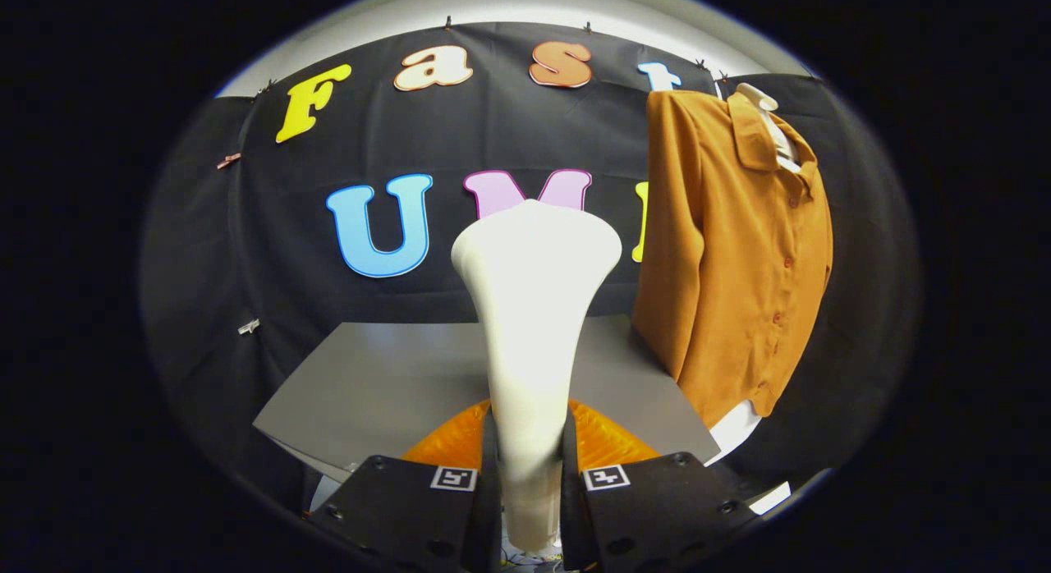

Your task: Iron the clothes twice with a garment steamer, once on the left side and once on the right side.

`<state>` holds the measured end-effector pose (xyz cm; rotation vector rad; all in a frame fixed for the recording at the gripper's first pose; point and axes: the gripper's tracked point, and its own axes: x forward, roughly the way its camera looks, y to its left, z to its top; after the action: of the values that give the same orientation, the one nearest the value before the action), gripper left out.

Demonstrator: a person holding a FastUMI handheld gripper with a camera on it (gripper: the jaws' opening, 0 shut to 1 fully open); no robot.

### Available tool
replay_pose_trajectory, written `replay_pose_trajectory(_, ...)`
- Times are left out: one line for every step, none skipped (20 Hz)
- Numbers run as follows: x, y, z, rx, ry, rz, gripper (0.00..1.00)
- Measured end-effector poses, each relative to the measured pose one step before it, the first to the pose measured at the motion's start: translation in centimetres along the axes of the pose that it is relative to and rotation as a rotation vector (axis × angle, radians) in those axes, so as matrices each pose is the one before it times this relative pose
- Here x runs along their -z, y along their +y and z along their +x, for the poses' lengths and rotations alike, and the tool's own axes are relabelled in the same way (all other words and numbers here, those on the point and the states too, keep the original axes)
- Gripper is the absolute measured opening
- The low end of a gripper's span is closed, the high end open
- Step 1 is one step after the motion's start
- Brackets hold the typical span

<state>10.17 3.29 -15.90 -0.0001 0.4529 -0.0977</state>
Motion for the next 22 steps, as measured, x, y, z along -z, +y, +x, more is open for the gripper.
replay_pose_trajectory(0.078, 0.02, -1.032, 0.00602, -0.01337, 0.00086, 0.32)
replay_pose_trajectory(-0.137, 0.015, -1.265, 0.00801, -0.02003, 0.00082, 0.32)
replay_pose_trajectory(0.14, 0.005, -1.519, 0.00741, -0.0133, 0.00013, 0.32)
replay_pose_trajectory(0.099, -0.036, -1.406, 0.00639, -0.01217, 0.00169, 0.32)
replay_pose_trajectory(0.071, -0.094, -1.164, 0.00777, -0.0125, 0.00288, 0.32)
replay_pose_trajectory(0.12, -0.41, -1.206, 0.01374, -0.01118, 0.00355, 0.32)
replay_pose_trajectory(0.03, -0.638, -1.059, 0.01721, -0.00937, 0.00489, 0.32)
replay_pose_trajectory(0.019, -0.874, -0.921, 0.02007, -0.00811, 0.00827, 0.32)
replay_pose_trajectory(0.045, -0.802, -0.83, 0.02082, -0.00669, 0.0063, 0.32)
replay_pose_trajectory(-0.191, -1.06, -0.671, 0.02098, -0.00878, 0.00941, 0.32)
replay_pose_trajectory(-0.275, -1.181, -0.47, 0.02043, -0.00656, 0.0097, 0.32)
replay_pose_trajectory(-0.347, -1.128, -0.222, 0.01967, -0.00827, 0.00919, 0.32)
replay_pose_trajectory(-0.345, -1.273, 0.048, 0.02182, -0.00929, 0.00758, 0.32)
replay_pose_trajectory(-0.244, -1.287, 0.089, 0.02061, -0.00585, 0.00508, 0.32)
replay_pose_trajectory(-0.37, -1.208, 0.527, 0.02002, -0.00717, 0.00784, 0.32)
replay_pose_trajectory(-0.366, -1.283, 0.632, 0.01739, -0.00188, 0.00641, 0.32)
replay_pose_trajectory(-0.129, -1.027, 0.669, 0.01223, 0.00164, 0.00534, 0.32)
replay_pose_trajectory(-0.266, -0.94, 0.723, 0.00654, -0.00037, 0.00578, 0.32)
replay_pose_trajectory(-0.429, -0.943, 0.876, 0.00524, -0.00287, 0.00256, 0.32)
replay_pose_trajectory(-0.463, -0.978, 0.971, 0.00244, -0.00572, 0.00028, 0.32)
replay_pose_trajectory(-0.531, -0.943, 0.98, -0.00289, -0.00512, 0.0007, 0.32)
replay_pose_trajectory(-0.533, -0.804, 1.072, -0.00585, -0.00551, 0.00181, 0.32)
